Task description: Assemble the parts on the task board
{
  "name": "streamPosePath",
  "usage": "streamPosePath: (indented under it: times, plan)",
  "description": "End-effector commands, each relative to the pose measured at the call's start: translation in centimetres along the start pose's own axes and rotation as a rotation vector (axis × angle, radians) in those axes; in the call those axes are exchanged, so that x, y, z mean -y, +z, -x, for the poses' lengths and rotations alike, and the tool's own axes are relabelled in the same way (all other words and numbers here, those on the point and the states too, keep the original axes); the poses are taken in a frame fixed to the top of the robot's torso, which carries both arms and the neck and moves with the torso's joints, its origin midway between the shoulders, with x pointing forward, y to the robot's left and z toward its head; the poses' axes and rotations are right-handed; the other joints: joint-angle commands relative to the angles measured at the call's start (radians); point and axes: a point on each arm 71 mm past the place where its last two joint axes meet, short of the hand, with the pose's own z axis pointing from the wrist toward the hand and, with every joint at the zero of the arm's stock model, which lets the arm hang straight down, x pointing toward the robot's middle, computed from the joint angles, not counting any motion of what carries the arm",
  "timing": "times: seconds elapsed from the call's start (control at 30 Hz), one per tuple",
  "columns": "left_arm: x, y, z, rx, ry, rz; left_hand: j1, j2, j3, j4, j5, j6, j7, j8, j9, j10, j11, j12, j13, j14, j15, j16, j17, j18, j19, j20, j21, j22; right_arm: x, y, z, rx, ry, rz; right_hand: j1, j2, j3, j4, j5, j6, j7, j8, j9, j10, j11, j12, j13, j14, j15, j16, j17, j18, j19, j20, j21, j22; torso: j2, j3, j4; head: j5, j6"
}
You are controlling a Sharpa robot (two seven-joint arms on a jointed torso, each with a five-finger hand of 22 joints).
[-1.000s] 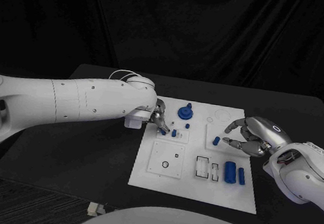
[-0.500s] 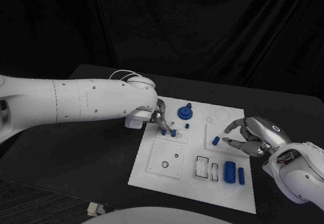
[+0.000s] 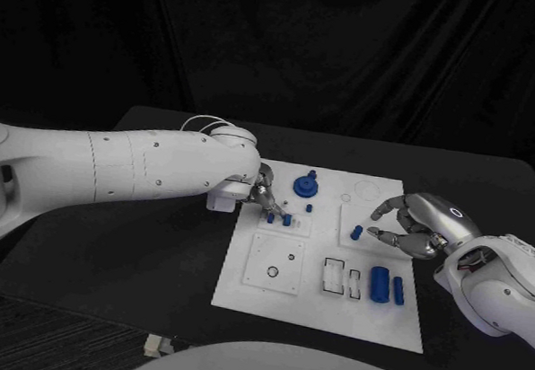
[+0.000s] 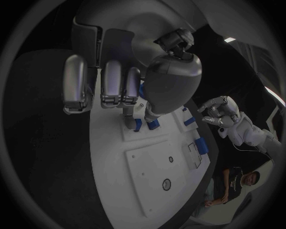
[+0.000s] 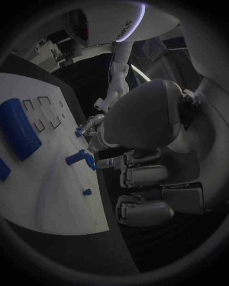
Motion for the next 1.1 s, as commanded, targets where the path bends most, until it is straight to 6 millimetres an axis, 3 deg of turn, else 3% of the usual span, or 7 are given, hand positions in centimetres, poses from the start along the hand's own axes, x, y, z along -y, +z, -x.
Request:
streamPosePath:
  times: [0.03,0.3,0.6,0.77,0.83,0.93,1.1]
  plan:
    - [0.0,0.0,-0.2,-0.010,0.003,-0.001,-0.011,0.002,-0.008,0.000,-0.001,0.008,-0.002,-0.004,-0.001,0.106,0.005,-0.004,0.263,0.106,0.000,0.003,0.263,0.003,0.051,-0.001,0.006,0.231,0.1,0.0,-0.1,-0.004,-0.001,-0.013,0.006,-0.001,0.007,0.000,0.003,0.006,-0.001,-0.003,0.001,0.106,-0.005,-0.001,0.264,0.105,-0.010,0.003,0.263,0.012,0.048,-0.007,-0.002,0.226,0.000,0.0002,0.0000,0.000,0.000]
    - [-0.1,-0.1,-0.2,0.001,-0.008,-0.007,-0.037,-0.001,-0.039,0.000,-0.002,0.014,-0.003,0.002,0.009,0.106,0.003,-0.004,0.263,0.106,-0.002,0.003,0.263,0.003,0.052,-0.002,0.007,0.231,0.1,-0.1,-0.1,-0.004,-0.002,-0.014,0.005,-0.001,0.007,0.001,0.003,0.007,-0.001,-0.003,0.001,0.106,-0.005,-0.001,0.264,0.105,-0.010,0.003,0.263,0.012,0.048,-0.007,-0.002,0.226,0.000,0.0000,0.0005,0.000,0.000]
    - [-0.3,-0.4,-0.1,0.040,-0.042,-0.034,-0.007,0.014,-0.075,-0.005,0.028,-0.007,-0.002,0.093,0.106,0.106,0.004,-0.004,0.263,0.106,-0.001,0.003,0.263,0.003,0.052,-0.001,0.006,0.231,0.2,0.0,-0.1,-0.006,-0.003,-0.015,0.005,-0.001,0.007,0.001,0.003,0.007,-0.001,-0.003,0.001,0.106,-0.005,-0.001,0.264,0.105,-0.010,0.003,0.263,0.012,0.048,-0.007,-0.002,0.226,0.000,-0.0004,0.0005,-0.001,0.000]
    - [-0.6,-0.7,0.0,0.088,-0.081,-0.070,0.050,0.013,-0.073,-0.015,0.085,-0.036,-0.002,0.086,0.110,0.106,0.005,-0.004,0.263,0.106,0.000,0.003,0.263,0.003,0.050,-0.001,0.003,0.230,0.2,0.0,-0.2,-0.007,-0.004,-0.016,0.005,-0.001,0.007,0.001,0.003,0.007,-0.001,-0.003,0.001,0.106,-0.005,-0.001,0.264,0.105,-0.010,0.003,0.263,0.012,0.048,-0.007,-0.002,0.226,0.000,-0.0005,0.0004,-0.002,0.000]
    - [-0.7,-1.0,0.2,0.129,-0.092,-0.092,0.101,0.010,-0.064,-0.029,0.141,-0.069,-0.001,0.058,0.101,0.106,0.005,-0.004,0.263,0.106,0.000,0.003,0.263,0.002,0.053,-0.001,0.008,0.232,0.2,0.0,-0.2,-0.007,-0.004,-0.016,0.004,0.000,0.007,0.002,0.004,0.007,-0.002,-0.003,0.001,0.106,-0.005,-0.001,0.264,0.105,-0.010,0.003,0.263,0.012,0.047,-0.007,-0.003,0.225,0.000,-0.0002,0.0003,0.000,0.000]
    - [-0.9,-1.4,0.4,0.176,-0.087,-0.105,0.131,0.009,-0.058,-0.034,0.185,-0.069,-0.002,0.056,0.100,0.106,0.004,-0.004,0.263,0.106,-0.001,0.003,0.263,0.002,0.054,-0.002,0.011,0.232,0.2,0.0,-0.2,-0.008,-0.004,-0.016,0.004,0.000,0.007,0.002,0.004,0.007,-0.002,-0.003,0.001,0.106,-0.005,-0.001,0.264,0.105,-0.010,0.003,0.263,0.012,0.047,-0.007,-0.003,0.225,0.000,-0.0004,0.0000,0.000,0.000]
    - [-1.3,-2.3,1.0,0.242,-0.077,-0.119,0.198,0.001,-0.022,-0.043,0.310,-0.073,-0.006,0.046,0.096,0.106,0.000,-0.004,0.263,0.106,-0.004,0.003,0.263,0.002,0.054,-0.005,0.010,0.232,0.2,0.0,-0.2,-0.009,-0.004,-0.017,0.004,0.000,0.007,0.002,0.004,0.007,-0.002,-0.003,0.001,0.106,-0.005,-0.001,0.264,0.105,-0.010,0.003,0.263,0.012,0.047,-0.007,-0.003,0.225,-0.001,-0.0002,-0.0001,-0.004,0.000]
